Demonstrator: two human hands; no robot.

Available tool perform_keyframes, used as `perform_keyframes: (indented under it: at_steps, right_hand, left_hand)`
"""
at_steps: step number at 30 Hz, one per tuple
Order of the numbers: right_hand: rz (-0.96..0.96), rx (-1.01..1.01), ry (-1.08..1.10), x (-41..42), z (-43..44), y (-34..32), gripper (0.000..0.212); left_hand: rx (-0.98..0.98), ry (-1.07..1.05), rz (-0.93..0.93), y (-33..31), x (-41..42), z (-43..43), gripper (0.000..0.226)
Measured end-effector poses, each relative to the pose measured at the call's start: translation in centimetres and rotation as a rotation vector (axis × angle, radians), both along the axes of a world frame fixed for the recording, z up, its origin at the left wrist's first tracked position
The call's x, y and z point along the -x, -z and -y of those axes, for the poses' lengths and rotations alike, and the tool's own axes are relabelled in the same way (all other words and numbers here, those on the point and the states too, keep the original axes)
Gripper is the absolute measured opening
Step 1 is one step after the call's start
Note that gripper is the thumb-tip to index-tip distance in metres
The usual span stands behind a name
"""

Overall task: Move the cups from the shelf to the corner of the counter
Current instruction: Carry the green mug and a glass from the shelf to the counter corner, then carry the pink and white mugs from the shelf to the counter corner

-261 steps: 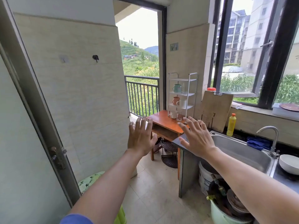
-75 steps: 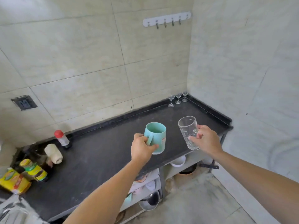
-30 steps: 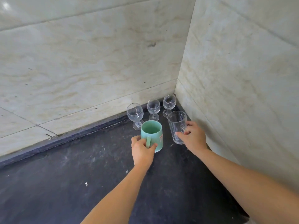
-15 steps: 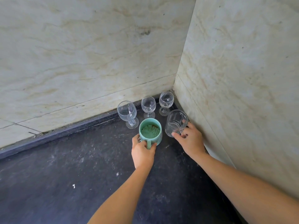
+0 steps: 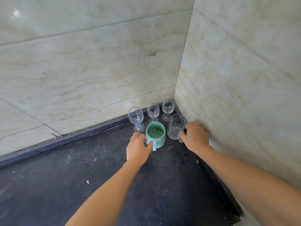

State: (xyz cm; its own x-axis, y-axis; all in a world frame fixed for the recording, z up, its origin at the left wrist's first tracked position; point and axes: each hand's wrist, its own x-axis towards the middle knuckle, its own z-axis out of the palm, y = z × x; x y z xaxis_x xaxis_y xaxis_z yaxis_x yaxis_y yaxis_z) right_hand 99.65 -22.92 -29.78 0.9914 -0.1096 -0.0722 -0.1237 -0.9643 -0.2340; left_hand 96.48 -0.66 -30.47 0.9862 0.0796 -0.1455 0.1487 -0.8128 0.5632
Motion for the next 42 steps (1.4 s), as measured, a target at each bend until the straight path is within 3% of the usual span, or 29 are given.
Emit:
perform_keyframes:
  at_steps: [4,10,21,29,42]
  right_hand:
    - [0.098,0.035,-0.131,0.2,-1.9,-4.6,0.038]
    - [0.286,0.055,-0.541,0.3,-9.2,-10.4,0.036]
    - [0.495,-0.073,-1.263,8.4,-26.0,-14.1,0.033]
    - [0.526,-0.195,-1.737,26.1,-38.0,-15.2,0.029]
    - [0.619,-0.429,-2.351,66.4,-48.9,-18.3,0.036]
  left_hand:
    - [-0.104,0.077,0.136,-4.6,0.5,-2.8,0.025]
    - [-0.299,0.021,0.325,-11.2,4.0,-8.8,0.024]
    - [-0.624,-0.528,0.240,-16.5,25.1,-19.5,0.025]
    - [-0.813,-0.912,0.116,-17.6,47.4,-20.5,0.030]
    - [-0.967,-1.520,-0.064,-19.5,85.0,-17.1,0.037]
